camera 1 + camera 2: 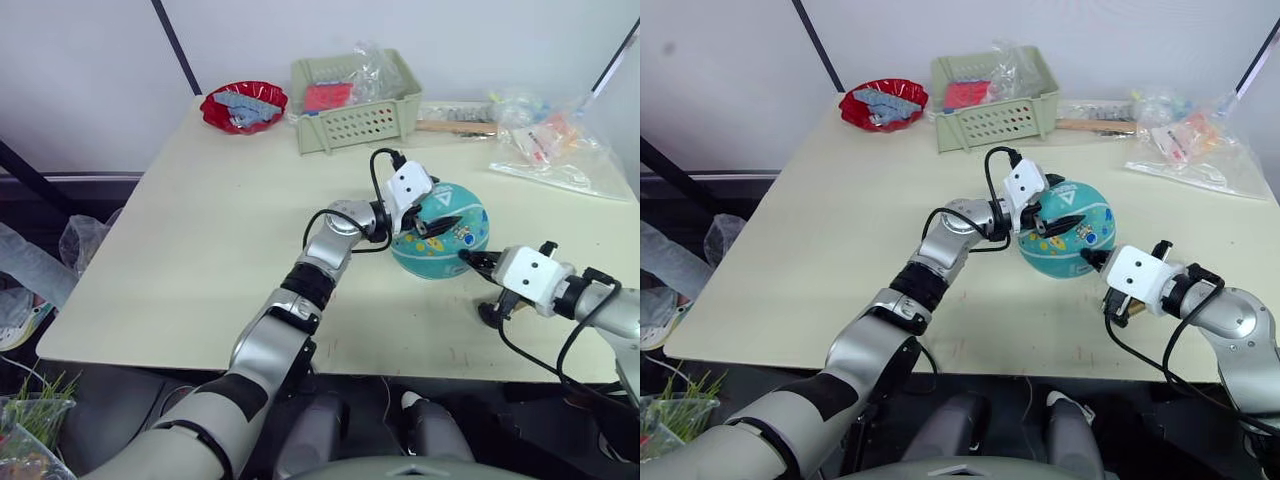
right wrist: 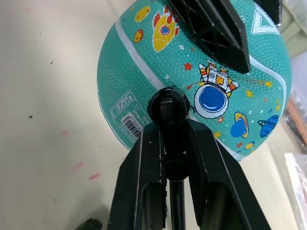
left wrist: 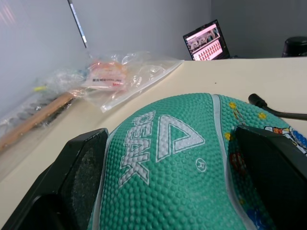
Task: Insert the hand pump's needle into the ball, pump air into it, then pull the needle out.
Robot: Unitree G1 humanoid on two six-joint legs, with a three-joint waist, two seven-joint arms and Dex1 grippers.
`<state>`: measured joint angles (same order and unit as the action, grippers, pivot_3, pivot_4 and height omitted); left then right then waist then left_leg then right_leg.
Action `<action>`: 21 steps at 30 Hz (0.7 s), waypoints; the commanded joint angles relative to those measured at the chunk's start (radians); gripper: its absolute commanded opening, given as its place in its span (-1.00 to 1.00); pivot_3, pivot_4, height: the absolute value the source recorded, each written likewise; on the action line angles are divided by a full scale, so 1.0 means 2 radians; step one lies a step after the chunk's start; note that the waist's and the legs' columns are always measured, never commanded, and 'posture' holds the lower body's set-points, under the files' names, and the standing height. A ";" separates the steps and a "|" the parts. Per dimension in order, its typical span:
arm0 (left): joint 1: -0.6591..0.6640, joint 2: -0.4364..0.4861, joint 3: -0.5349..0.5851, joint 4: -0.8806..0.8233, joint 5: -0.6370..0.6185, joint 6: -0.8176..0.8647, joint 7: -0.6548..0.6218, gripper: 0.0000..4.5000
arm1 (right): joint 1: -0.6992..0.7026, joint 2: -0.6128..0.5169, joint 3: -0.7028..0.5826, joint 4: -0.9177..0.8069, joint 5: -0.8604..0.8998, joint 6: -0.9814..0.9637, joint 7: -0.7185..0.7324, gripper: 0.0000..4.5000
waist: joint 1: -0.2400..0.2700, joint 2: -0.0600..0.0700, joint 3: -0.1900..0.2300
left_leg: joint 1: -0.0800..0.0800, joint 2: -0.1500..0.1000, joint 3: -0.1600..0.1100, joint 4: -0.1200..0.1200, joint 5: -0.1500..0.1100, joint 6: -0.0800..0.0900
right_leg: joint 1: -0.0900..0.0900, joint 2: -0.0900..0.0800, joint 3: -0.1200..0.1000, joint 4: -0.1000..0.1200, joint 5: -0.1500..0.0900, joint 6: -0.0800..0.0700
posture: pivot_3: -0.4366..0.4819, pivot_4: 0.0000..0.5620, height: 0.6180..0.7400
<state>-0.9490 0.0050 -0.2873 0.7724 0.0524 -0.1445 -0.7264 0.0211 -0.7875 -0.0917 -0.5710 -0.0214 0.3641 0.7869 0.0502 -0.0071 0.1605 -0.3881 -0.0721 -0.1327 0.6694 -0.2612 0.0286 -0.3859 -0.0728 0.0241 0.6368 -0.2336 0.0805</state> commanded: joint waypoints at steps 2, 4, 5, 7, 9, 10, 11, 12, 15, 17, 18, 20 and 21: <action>0.044 0.001 -0.042 0.083 0.058 0.030 0.024 1.00 | -0.019 -0.010 -0.035 -0.094 0.032 -0.004 0.005 -0.96 | 0.003 0.000 0.000 | 0.000 0.000 0.000 0.000 0.000 0.000 | 0.000 0.000 0.000 0.000 0.000 0.000 | -0.05 -0.47 1.00; 0.047 0.001 -0.059 0.084 0.075 0.023 0.034 1.00 | -0.020 -0.014 -0.033 -0.096 0.029 0.003 0.006 -0.96 | 0.005 0.000 0.000 | 0.000 0.000 0.000 0.000 0.000 0.000 | 0.000 0.000 0.000 0.000 0.000 0.000 | -0.05 -0.47 1.00; 0.049 0.001 -0.067 0.085 0.085 0.020 0.042 1.00 | -0.020 -0.016 -0.033 -0.098 0.028 0.005 0.007 -0.96 | 0.007 0.000 0.000 | 0.000 0.000 -0.001 0.000 0.000 0.000 | 0.000 0.000 -0.001 0.000 0.000 0.000 | -0.05 -0.47 1.00; 0.050 -0.001 -0.075 0.089 0.094 0.019 0.053 1.00 | -0.019 -0.019 -0.033 -0.099 0.027 0.009 0.009 -0.96 | 0.009 0.000 0.000 | 0.001 0.000 -0.001 0.000 0.000 0.000 | 0.001 0.000 -0.001 0.000 -0.001 0.001 | -0.05 -0.47 1.00; 0.056 -0.008 -0.079 0.094 0.098 0.021 0.064 1.00 | -0.019 -0.022 -0.036 -0.102 0.031 0.012 0.011 -0.96 | 0.009 0.000 0.000 | 0.002 -0.001 -0.001 0.000 0.000 0.000 | 0.002 0.000 -0.001 0.000 -0.001 0.002 | -0.05 -0.47 1.00; 0.058 -0.011 -0.080 0.096 0.099 0.022 0.068 1.00 | -0.020 -0.023 -0.037 -0.103 0.033 0.013 0.011 -0.96 | 0.010 0.000 0.000 | 0.002 -0.001 -0.001 0.000 0.000 0.000 | 0.003 -0.001 -0.002 0.000 -0.001 0.002 | -0.05 -0.47 1.00; 0.061 -0.013 -0.082 0.097 0.101 0.023 0.069 1.00 | -0.020 -0.023 -0.040 -0.105 0.037 0.015 0.012 -0.96 | 0.010 0.000 0.000 | 0.002 -0.001 -0.002 0.000 0.000 0.000 | 0.003 -0.001 -0.002 0.000 -0.001 0.002 | -0.05 -0.47 1.00; 0.063 -0.011 -0.087 0.098 0.107 0.020 0.072 1.00 | -0.022 -0.025 -0.044 -0.108 0.041 0.017 0.015 -0.96 | 0.010 0.000 -0.001 | 0.002 -0.002 -0.002 0.000 0.000 0.000 | 0.003 -0.002 -0.002 0.000 -0.001 0.002 | -0.05 -0.47 1.00; 0.068 -0.007 -0.091 0.103 0.112 0.018 0.077 1.00 | -0.022 -0.033 -0.056 -0.117 0.055 0.027 0.027 -0.96 | 0.010 0.000 -0.001 | 0.002 -0.004 -0.003 0.000 0.000 0.000 | 0.004 -0.004 -0.003 0.000 -0.002 0.003 | -0.05 -0.47 1.00; 0.070 -0.005 -0.093 0.105 0.116 0.014 0.079 1.00 | -0.023 -0.035 -0.064 -0.124 0.064 0.036 0.030 -0.96 | 0.010 0.000 -0.001 | 0.002 -0.006 -0.004 0.000 0.000 0.001 | 0.004 -0.005 -0.004 0.000 -0.003 0.004 | -0.05 -0.47 1.00; 0.071 -0.004 -0.093 0.106 0.116 0.014 0.079 1.00 | -0.024 -0.036 -0.068 -0.128 0.068 0.040 0.032 -0.96 | 0.010 0.000 -0.001 | 0.002 -0.006 -0.004 0.000 0.000 0.001 | 0.004 -0.006 -0.004 0.000 -0.003 0.005 | -0.05 -0.47 1.00; 0.072 -0.003 -0.093 0.109 0.117 0.012 0.082 1.00 | -0.023 -0.038 -0.074 -0.135 0.073 0.047 0.036 -0.96 | 0.010 0.000 -0.001 | 0.002 -0.007 -0.004 0.000 0.000 0.001 | 0.004 -0.007 -0.004 0.000 -0.003 0.005 | -0.05 -0.47 1.00; 0.072 -0.003 -0.092 0.111 0.117 0.012 0.083 1.00 | -0.022 -0.039 -0.076 -0.138 0.075 0.050 0.037 -0.96 | 0.010 0.000 -0.001 | 0.002 -0.007 -0.004 0.000 0.000 0.001 | 0.004 -0.007 -0.004 0.000 -0.003 0.005 | -0.05 -0.47 1.00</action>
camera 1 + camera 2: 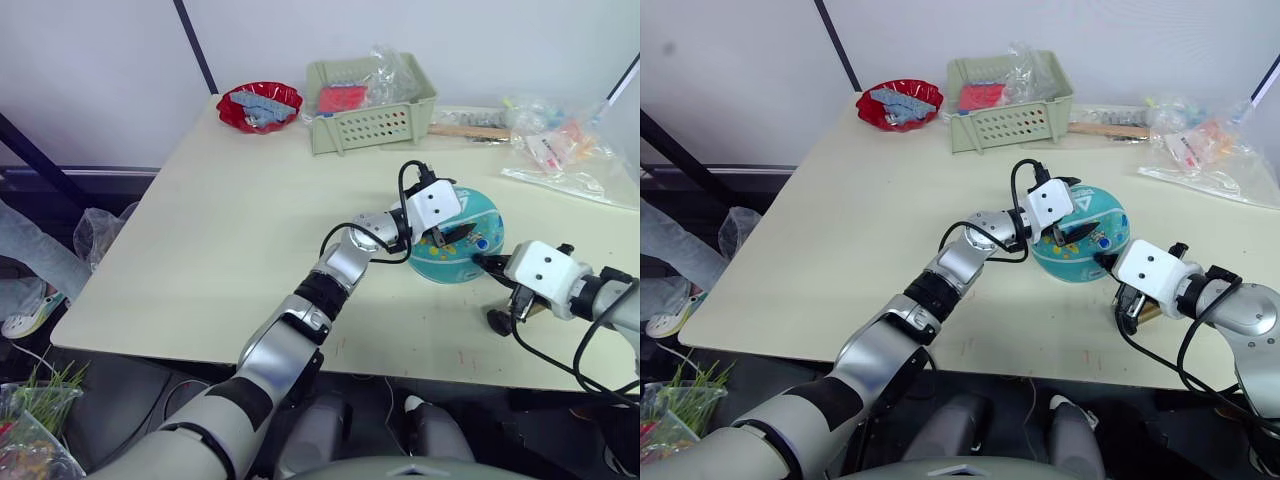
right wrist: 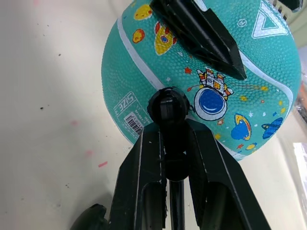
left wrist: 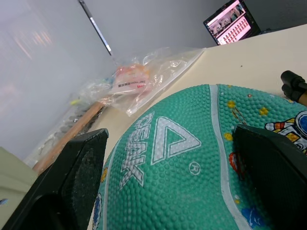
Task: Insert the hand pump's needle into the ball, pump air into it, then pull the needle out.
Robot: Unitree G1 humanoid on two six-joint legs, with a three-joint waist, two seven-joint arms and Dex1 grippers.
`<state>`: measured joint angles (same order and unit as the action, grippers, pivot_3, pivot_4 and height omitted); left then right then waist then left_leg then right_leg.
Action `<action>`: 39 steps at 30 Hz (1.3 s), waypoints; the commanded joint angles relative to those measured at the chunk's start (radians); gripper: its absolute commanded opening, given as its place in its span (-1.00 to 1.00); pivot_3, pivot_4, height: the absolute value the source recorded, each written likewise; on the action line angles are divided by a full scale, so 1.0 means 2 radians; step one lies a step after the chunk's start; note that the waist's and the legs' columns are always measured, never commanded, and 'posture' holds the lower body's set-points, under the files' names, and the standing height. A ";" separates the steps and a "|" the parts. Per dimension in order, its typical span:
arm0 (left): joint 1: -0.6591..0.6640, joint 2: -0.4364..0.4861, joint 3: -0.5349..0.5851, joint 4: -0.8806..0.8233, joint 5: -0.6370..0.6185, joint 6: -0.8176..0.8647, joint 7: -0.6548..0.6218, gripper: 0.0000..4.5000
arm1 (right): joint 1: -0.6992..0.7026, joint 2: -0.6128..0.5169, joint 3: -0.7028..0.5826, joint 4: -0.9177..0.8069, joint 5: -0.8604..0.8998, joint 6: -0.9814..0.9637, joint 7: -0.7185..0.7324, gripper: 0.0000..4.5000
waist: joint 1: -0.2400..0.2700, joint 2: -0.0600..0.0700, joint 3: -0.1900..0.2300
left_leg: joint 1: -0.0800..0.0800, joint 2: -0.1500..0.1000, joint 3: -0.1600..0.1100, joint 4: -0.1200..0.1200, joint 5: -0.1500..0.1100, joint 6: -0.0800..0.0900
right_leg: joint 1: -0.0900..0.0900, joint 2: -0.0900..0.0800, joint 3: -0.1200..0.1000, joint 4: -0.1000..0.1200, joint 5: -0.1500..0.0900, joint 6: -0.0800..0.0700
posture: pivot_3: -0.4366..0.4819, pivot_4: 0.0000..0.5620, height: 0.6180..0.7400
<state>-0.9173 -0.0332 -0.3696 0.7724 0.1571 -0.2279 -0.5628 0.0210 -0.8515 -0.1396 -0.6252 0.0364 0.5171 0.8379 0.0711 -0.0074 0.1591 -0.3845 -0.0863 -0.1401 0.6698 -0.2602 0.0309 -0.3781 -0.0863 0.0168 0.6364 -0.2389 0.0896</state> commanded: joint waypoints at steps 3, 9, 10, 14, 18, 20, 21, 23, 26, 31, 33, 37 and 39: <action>0.059 0.015 -0.047 0.114 0.059 0.056 -0.001 1.00 | -0.020 -0.009 -0.060 -0.119 0.052 -0.016 0.014 -0.96 | 0.000 0.000 0.000 | 0.000 0.000 -0.001 0.000 0.000 0.000 | 0.000 0.000 -0.001 0.000 0.000 0.000 | -0.05 -0.47 1.00; 0.061 0.015 -0.049 0.117 0.060 0.055 -0.002 1.00 | -0.011 -0.014 -0.080 -0.133 0.063 -0.006 0.020 -0.96 | 0.000 0.000 0.000 | -0.001 -0.001 -0.001 0.000 0.000 0.000 | 0.000 0.000 -0.001 0.000 -0.001 0.001 | -0.05 -0.47 1.00; 0.061 0.015 -0.049 0.118 0.059 0.055 -0.002 1.00 | -0.011 -0.015 -0.083 -0.133 0.065 -0.005 0.021 -0.96 | 0.000 0.000 0.000 | -0.001 -0.001 -0.001 0.000 0.000 0.000 | 0.000 -0.001 -0.001 0.000 -0.001 0.001 | -0.05 -0.47 1.00; 0.062 0.013 -0.049 0.119 0.060 0.057 0.000 1.00 | 0.000 -0.020 -0.104 -0.137 0.077 -0.001 0.033 -0.96 | 0.000 0.000 0.000 | -0.001 -0.001 -0.001 0.000 0.000 0.000 | 0.000 -0.001 -0.002 0.000 -0.001 0.001 | -0.05 -0.47 1.00; 0.063 0.011 -0.049 0.122 0.061 0.056 0.003 1.00 | 0.013 -0.024 -0.128 -0.145 0.092 0.003 0.042 -0.96 | -0.003 -0.008 -0.013 | 0.002 0.000 -0.001 -0.001 0.000 0.000 | 0.002 0.000 -0.001 0.000 -0.002 0.002 | -0.05 -0.47 1.00; 0.063 0.009 -0.045 0.124 0.060 0.053 0.005 1.00 | 0.018 -0.025 -0.134 -0.143 0.094 0.000 0.041 -0.96 | -0.005 -0.010 -0.014 | 0.005 0.000 -0.002 -0.001 -0.002 -0.002 | 0.006 -0.001 -0.002 -0.001 -0.003 0.002 | -0.05 -0.47 1.00; 0.063 0.009 -0.042 0.122 0.057 0.051 0.005 1.00 | 0.021 -0.024 -0.135 -0.138 0.092 -0.003 0.038 -0.96 | -0.008 -0.012 -0.015 | 0.006 0.001 -0.002 -0.001 -0.002 -0.002 | 0.007 -0.001 -0.002 -0.001 -0.004 0.001 | -0.05 -0.47 1.00; 0.063 0.008 -0.034 0.117 0.050 0.045 0.005 1.00 | 0.026 -0.019 -0.136 -0.129 0.088 -0.010 0.030 -0.96 | -0.012 -0.012 -0.017 | 0.007 0.001 -0.002 -0.001 -0.002 -0.002 | 0.010 -0.004 0.000 -0.001 -0.004 0.001 | -0.05 -0.47 1.00; 0.060 0.006 -0.016 0.103 0.031 0.041 -0.003 1.00 | 0.036 -0.009 -0.137 -0.114 0.081 -0.020 0.017 -0.96 | -0.015 -0.010 -0.018 | 0.006 0.001 -0.002 -0.001 -0.002 -0.002 | 0.010 -0.005 -0.001 -0.001 -0.004 0.000 | -0.05 -0.47 1.00; 0.052 0.005 0.019 0.063 -0.009 0.034 -0.030 1.00 | 0.044 0.019 -0.148 -0.085 0.078 -0.027 -0.016 -0.96 | -0.015 -0.007 -0.018 | 0.005 0.001 -0.002 -0.002 -0.002 -0.002 | 0.008 -0.002 -0.003 -0.003 -0.003 0.002 | -0.05 -0.47 1.00; 0.051 0.007 0.028 0.042 -0.024 0.039 -0.044 1.00 | 0.044 0.030 -0.148 -0.073 0.078 -0.031 -0.027 -0.96 | -0.015 -0.006 -0.017 | 0.003 0.001 -0.002 -0.002 -0.001 0.000 | 0.005 -0.001 -0.003 -0.003 -0.003 0.002 | -0.05 -0.47 1.00; 0.047 0.013 0.051 -0.019 -0.069 0.063 -0.094 1.00 | 0.046 0.044 -0.149 -0.053 0.074 -0.029 -0.051 -0.96 | -0.016 -0.002 -0.014 | 0.000 0.000 -0.002 -0.002 0.000 0.000 | 0.002 -0.001 -0.002 -0.002 -0.003 0.002 | -0.05 -0.47 1.00; 0.046 0.018 0.059 -0.050 -0.087 0.089 -0.111 1.00 | 0.042 0.052 -0.152 -0.045 0.077 -0.025 -0.063 -0.96 | -0.017 -0.001 -0.012 | -0.001 0.000 -0.002 -0.002 0.000 0.000 | 0.000 0.000 -0.002 -0.002 -0.003 0.002 | -0.05 -0.47 1.00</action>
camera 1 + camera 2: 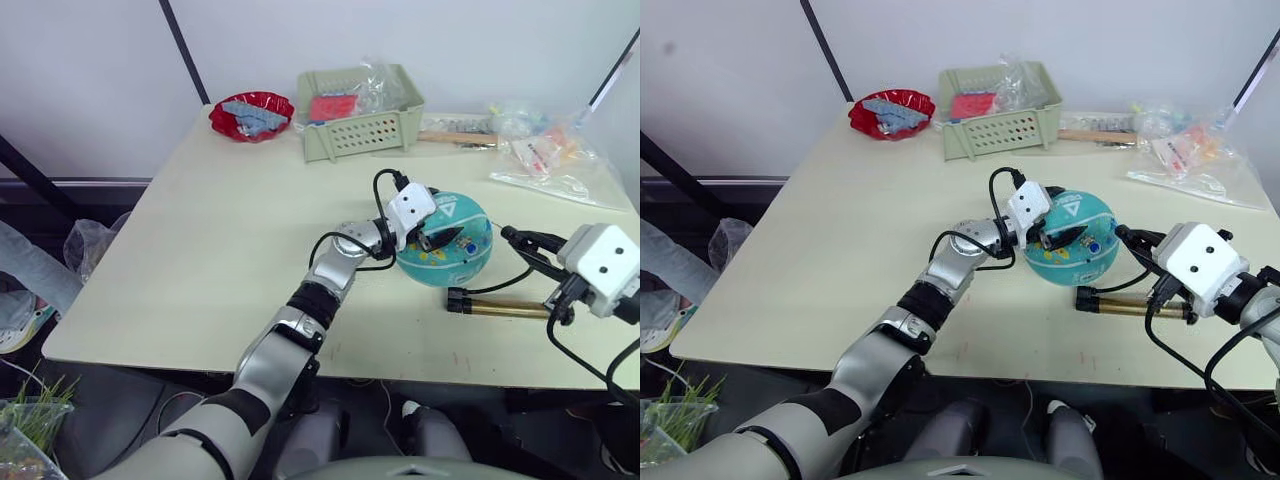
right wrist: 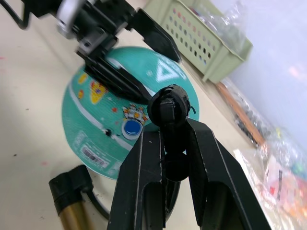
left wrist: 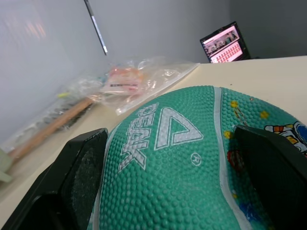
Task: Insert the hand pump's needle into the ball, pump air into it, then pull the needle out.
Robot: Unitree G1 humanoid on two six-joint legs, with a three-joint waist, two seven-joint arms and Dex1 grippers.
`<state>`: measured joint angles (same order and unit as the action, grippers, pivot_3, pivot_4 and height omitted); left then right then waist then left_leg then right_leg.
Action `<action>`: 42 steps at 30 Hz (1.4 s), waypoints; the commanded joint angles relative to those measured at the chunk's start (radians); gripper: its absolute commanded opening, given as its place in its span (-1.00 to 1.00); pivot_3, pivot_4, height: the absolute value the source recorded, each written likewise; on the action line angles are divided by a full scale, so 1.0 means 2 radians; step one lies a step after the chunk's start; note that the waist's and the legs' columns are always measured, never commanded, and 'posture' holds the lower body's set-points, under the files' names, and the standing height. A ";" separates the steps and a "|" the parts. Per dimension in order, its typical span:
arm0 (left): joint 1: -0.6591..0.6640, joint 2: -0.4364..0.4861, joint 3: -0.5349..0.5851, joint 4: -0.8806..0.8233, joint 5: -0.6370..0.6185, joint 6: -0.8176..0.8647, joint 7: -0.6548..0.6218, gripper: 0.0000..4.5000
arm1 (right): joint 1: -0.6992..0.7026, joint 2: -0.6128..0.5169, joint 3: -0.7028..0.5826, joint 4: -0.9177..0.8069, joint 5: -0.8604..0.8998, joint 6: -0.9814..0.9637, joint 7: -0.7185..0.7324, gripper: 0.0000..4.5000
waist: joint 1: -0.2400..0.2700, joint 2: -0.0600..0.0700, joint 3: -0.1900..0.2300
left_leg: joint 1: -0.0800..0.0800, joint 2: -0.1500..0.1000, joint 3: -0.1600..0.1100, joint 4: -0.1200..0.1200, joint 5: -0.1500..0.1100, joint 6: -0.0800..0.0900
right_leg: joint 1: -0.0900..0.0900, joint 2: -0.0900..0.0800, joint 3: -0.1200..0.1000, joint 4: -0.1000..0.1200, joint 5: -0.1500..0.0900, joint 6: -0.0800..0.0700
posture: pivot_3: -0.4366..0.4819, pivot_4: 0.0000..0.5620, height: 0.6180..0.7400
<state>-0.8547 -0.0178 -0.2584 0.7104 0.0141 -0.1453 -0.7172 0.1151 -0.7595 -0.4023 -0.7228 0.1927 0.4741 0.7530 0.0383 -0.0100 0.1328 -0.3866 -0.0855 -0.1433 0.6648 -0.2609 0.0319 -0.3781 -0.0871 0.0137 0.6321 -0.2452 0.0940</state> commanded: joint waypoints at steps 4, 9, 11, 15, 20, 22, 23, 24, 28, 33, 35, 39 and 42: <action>0.009 0.015 0.021 -0.061 -0.044 0.082 -0.047 1.00 | -0.018 0.006 -0.024 0.022 -0.006 0.000 -0.042 -0.96 | -0.001 0.004 0.005 | -0.002 0.000 0.000 0.000 0.000 0.000 | -0.002 0.000 0.001 0.000 0.001 -0.002 | -0.05 -0.47 1.00; -0.001 0.023 0.031 -0.090 -0.058 0.102 -0.056 1.00 | -0.033 0.004 -0.018 0.047 -0.016 -0.002 -0.063 -0.96 | -0.002 0.003 0.007 | -0.006 -0.001 0.002 0.000 0.002 -0.003 | -0.009 0.000 0.002 0.004 0.001 -0.004 | -0.05 -0.47 1.00; -0.006 0.024 0.037 -0.099 -0.065 0.106 -0.058 1.00 | -0.038 0.003 -0.015 0.057 -0.020 -0.004 -0.068 -0.96 | -0.002 0.004 0.009 | -0.006 -0.001 0.002 0.000 0.002 -0.003 | -0.009 0.000 0.003 0.004 0.001 -0.004 | -0.05 -0.47 1.00; -0.011 0.027 0.044 -0.118 -0.081 0.117 -0.067 1.00 | -0.040 0.002 -0.014 0.068 -0.023 -0.007 -0.076 -0.96 | -0.002 0.003 0.013 | -0.006 -0.001 0.002 0.000 0.002 -0.003 | -0.009 0.000 0.003 0.004 0.001 -0.004 | -0.05 -0.47 1.00; -0.013 0.036 0.061 -0.160 -0.121 0.142 -0.094 1.00 | -0.051 0.004 -0.015 0.084 -0.024 -0.004 -0.087 -0.96 | -0.004 0.004 0.015 | -0.006 -0.001 0.003 0.000 0.002 -0.003 | -0.009 0.000 0.003 0.004 0.001 -0.004 | -0.05 -0.47 1.00; -0.008 0.062 0.065 -0.197 -0.141 0.166 -0.125 1.00 | -0.055 0.004 -0.016 0.092 -0.027 -0.004 -0.092 -0.96 | -0.006 0.004 0.015 | -0.006 -0.001 0.003 0.000 0.002 -0.003 | -0.009 0.000 0.003 0.004 0.001 -0.004 | -0.05 -0.47 1.00; -0.002 0.077 0.066 -0.215 -0.149 0.179 -0.139 1.00 | -0.057 0.003 -0.017 0.097 -0.029 -0.005 -0.095 -0.96 | -0.008 0.004 0.015 | -0.006 -0.001 0.003 0.000 0.002 -0.003 | -0.009 0.000 0.003 0.005 0.001 -0.004 | -0.05 -0.47 1.00; 0.003 0.092 0.066 -0.230 -0.155 0.189 -0.151 1.00 | -0.059 0.003 -0.017 0.102 -0.032 -0.006 -0.099 -0.96 | -0.012 0.004 0.015 | -0.006 -0.001 0.003 0.000 0.002 -0.003 | -0.009 0.000 0.004 0.005 0.001 -0.004 | -0.05 -0.47 1.00; 0.025 0.140 0.061 -0.270 -0.173 0.212 -0.190 1.00 | -0.068 0.002 -0.014 0.123 -0.041 -0.015 -0.110 -0.96 | -0.015 0.004 0.015 | -0.006 0.000 0.004 0.000 0.002 -0.003 | -0.010 0.000 0.005 0.005 0.001 -0.004 | -0.05 -0.47 1.00; 0.071 0.205 0.069 -0.312 -0.198 0.229 -0.241 1.00 | -0.083 0.002 -0.004 0.165 -0.061 -0.037 -0.128 -0.96 | -0.016 0.004 0.015 | -0.005 0.000 0.004 0.000 0.002 -0.003 | -0.010 0.000 0.005 0.006 0.001 -0.004 | -0.05 -0.47 1.00; 0.089 0.227 0.069 -0.328 -0.200 0.225 -0.254 1.00 | -0.094 0.003 -0.003 0.179 -0.067 -0.045 -0.137 -0.96 | -0.016 0.004 0.015 | -0.006 0.000 0.004 0.000 0.002 -0.003 | -0.010 0.000 0.005 0.006 0.001 -0.004 | -0.05 -0.47 1.00; 0.134 0.267 0.083 -0.369 -0.211 0.223 -0.266 1.00 | -0.118 0.005 0.000 0.217 -0.070 -0.059 -0.149 -0.96 | -0.016 0.005 0.015 | -0.006 0.000 0.005 0.000 0.002 -0.003 | -0.010 0.000 0.006 0.006 0.001 -0.004 | -0.05 -0.47 1.00; 0.185 0.296 0.103 -0.414 -0.233 0.221 -0.280 1.00 | -0.139 0.005 0.005 0.250 -0.082 -0.078 -0.165 -0.96 | -0.018 0.005 0.016 | -0.006 0.000 0.005 0.000 0.002 -0.003 | -0.010 0.000 0.006 0.006 0.001 -0.004 | -0.05 -0.47 1.00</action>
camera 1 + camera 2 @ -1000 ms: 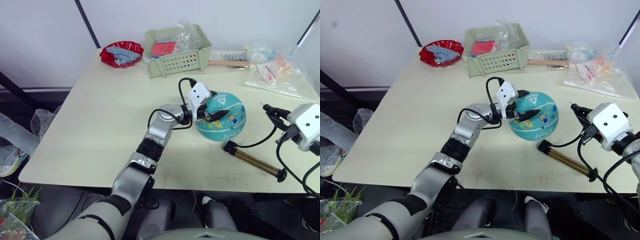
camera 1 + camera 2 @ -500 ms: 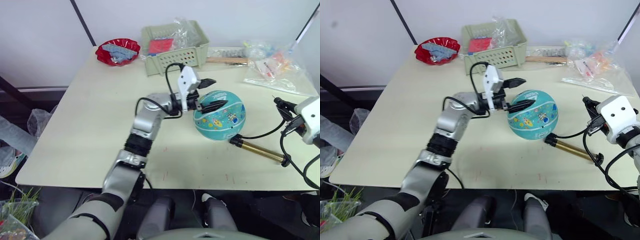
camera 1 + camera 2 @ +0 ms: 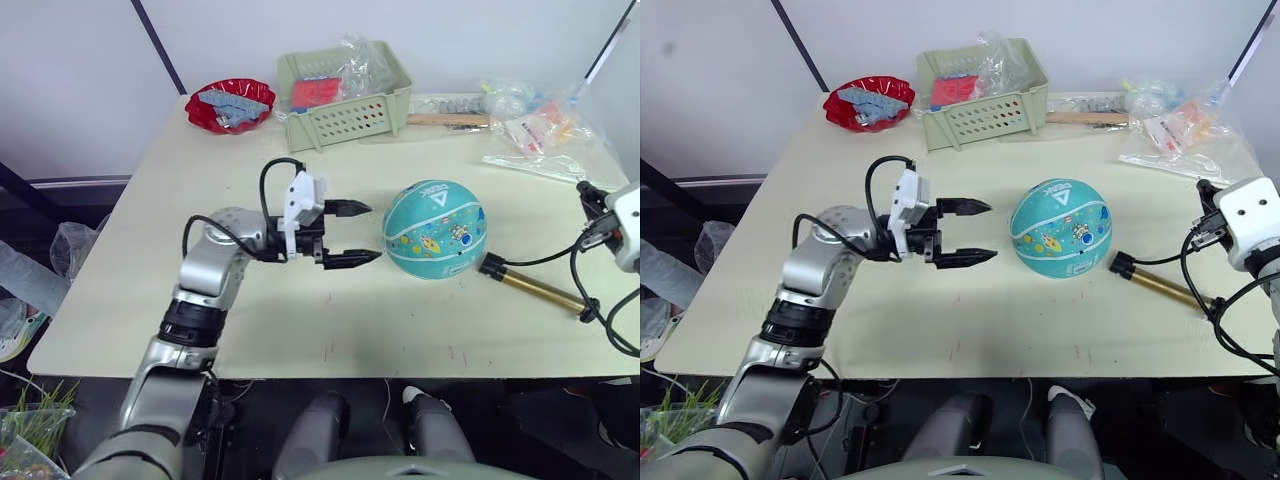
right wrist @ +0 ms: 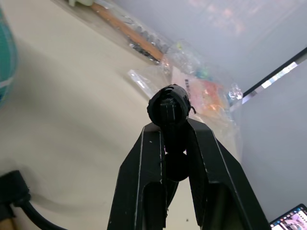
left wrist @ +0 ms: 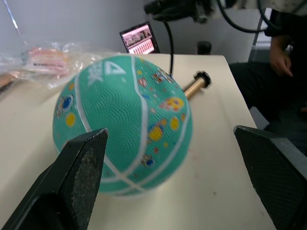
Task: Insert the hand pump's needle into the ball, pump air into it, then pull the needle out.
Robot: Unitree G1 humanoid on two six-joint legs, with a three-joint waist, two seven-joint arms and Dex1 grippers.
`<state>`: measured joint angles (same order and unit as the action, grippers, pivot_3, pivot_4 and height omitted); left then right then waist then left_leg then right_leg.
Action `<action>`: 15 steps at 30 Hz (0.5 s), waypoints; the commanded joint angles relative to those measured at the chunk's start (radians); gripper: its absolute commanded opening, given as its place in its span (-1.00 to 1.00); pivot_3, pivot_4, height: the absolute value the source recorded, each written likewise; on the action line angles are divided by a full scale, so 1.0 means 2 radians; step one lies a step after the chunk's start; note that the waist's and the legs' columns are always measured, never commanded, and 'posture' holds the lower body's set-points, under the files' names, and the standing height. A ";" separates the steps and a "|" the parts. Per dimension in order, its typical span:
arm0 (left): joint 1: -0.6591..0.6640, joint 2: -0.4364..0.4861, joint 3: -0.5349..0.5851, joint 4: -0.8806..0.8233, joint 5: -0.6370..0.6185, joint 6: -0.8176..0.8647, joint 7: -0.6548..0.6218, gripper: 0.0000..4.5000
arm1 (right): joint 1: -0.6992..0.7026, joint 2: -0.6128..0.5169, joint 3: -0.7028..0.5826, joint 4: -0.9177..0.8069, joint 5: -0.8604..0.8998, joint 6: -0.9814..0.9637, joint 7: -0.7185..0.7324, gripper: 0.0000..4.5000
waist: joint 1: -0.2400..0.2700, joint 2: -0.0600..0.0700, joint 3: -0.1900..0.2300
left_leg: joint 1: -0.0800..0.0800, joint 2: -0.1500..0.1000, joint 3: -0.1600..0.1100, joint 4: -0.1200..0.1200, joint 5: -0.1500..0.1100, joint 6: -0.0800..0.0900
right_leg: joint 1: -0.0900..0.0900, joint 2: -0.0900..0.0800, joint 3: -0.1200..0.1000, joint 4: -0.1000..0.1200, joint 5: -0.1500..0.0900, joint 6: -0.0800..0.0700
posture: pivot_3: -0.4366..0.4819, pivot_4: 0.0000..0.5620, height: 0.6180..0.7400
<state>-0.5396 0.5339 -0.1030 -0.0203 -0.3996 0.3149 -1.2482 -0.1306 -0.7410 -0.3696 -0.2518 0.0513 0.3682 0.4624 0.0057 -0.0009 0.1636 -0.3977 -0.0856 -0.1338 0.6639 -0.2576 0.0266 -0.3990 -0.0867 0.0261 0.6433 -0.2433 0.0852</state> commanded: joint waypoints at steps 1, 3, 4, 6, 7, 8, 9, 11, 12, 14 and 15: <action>0.039 0.028 0.029 -0.059 -0.030 -0.007 -0.018 1.00 | -0.022 -0.005 -0.011 0.024 -0.013 -0.029 -0.024 -0.96 | -0.003 0.000 0.000 | 0.000 0.000 0.000 0.000 0.000 0.000 | 0.000 0.000 0.000 0.000 0.000 0.000 | -0.05 -0.47 1.00; 0.059 0.040 0.035 -0.078 -0.040 -0.002 -0.017 1.00 | -0.034 -0.003 -0.014 0.044 -0.010 -0.036 -0.031 -0.96 | -0.004 0.001 0.000 | 0.000 0.000 0.001 -0.001 0.000 0.000 | -0.001 0.000 0.001 0.000 0.000 0.000 | -0.05 -0.47 1.00; 0.069 0.043 0.039 -0.088 -0.047 0.004 -0.015 1.00 | -0.039 -0.003 -0.015 0.052 -0.008 -0.039 -0.033 -0.96 | -0.004 0.001 0.001 | 0.000 0.000 0.001 -0.001 0.000 0.000 | -0.001 0.000 0.001 0.000 0.000 0.000 | -0.05 -0.47 1.00; 0.081 0.048 0.044 -0.100 -0.057 0.010 -0.011 1.00 | -0.045 -0.003 -0.015 0.062 -0.007 -0.042 -0.037 -0.96 | -0.003 0.001 0.001 | 0.000 0.000 0.001 -0.001 0.000 0.000 | -0.001 0.000 0.001 0.000 0.000 0.000 | -0.05 -0.47 1.00; 0.085 0.050 0.045 -0.104 -0.060 0.012 -0.011 1.00 | -0.046 -0.002 -0.016 0.065 -0.006 -0.043 -0.039 -0.96 | -0.003 0.001 0.001 | 0.000 0.000 0.001 -0.001 0.000 0.000 | -0.001 0.000 0.001 0.000 0.000 0.000 | -0.05 -0.47 1.00; 0.092 0.053 0.048 -0.109 -0.062 0.011 -0.011 1.00 | -0.050 0.000 -0.017 0.070 -0.005 -0.043 -0.043 -0.96 | -0.004 0.001 0.001 | 0.000 0.000 0.001 -0.001 0.000 0.000 | -0.001 0.000 0.001 0.000 0.000 0.000 | -0.05 -0.47 1.00; 0.097 0.056 0.050 -0.113 -0.065 0.011 -0.011 1.00 | -0.053 0.001 -0.018 0.073 -0.004 -0.044 -0.046 -0.96 | -0.005 0.001 0.001 | 0.000 0.000 0.001 -0.001 0.000 0.000 | -0.001 0.000 0.001 0.000 0.000 0.000 | -0.05 -0.47 1.00; 0.107 0.057 0.058 -0.116 -0.069 0.006 -0.003 1.00 | -0.056 0.003 -0.013 0.082 -0.001 -0.042 -0.047 -0.96 | -0.006 0.001 0.001 | 0.000 0.000 0.001 -0.001 0.000 0.000 | -0.002 0.000 0.001 0.000 0.000 0.000 | -0.05 -0.47 1.00; 0.117 0.058 0.060 -0.116 -0.067 -0.002 -0.003 1.00 | -0.054 0.009 -0.012 0.086 0.001 -0.039 -0.051 -0.96 | -0.007 0.001 0.001 | 0.000 0.000 0.002 -0.001 0.000 0.000 | -0.002 0.000 0.002 0.000 0.000 0.000 | -0.05 -0.47 1.00; 0.132 0.057 0.062 -0.119 -0.067 -0.011 -0.002 1.00 | -0.050 0.017 -0.010 0.089 0.001 -0.038 -0.057 -0.96 | -0.008 0.001 0.001 | 0.000 0.000 0.002 -0.002 0.000 0.000 | -0.002 0.000 0.002 0.000 0.000 0.000 | -0.05 -0.47 1.00; 0.136 0.056 0.063 -0.123 -0.070 -0.009 -0.001 1.00 | -0.046 0.017 -0.012 0.090 -0.004 -0.040 -0.062 -0.96 | -0.008 0.001 0.001 | 0.000 0.000 0.002 -0.002 0.000 0.000 | -0.002 0.000 0.002 0.000 0.000 -0.001 | -0.05 -0.47 1.00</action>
<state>-0.2814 0.6414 -0.0057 -0.2267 -0.5155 0.3172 -1.2553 -0.2242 -0.7012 -0.3680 -0.0539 0.0473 0.3034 0.3625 -0.0110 0.0011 0.1648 -0.3981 -0.0849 -0.1287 0.6597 -0.2575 0.0267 -0.4042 -0.0870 0.0315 0.6449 -0.2427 0.0841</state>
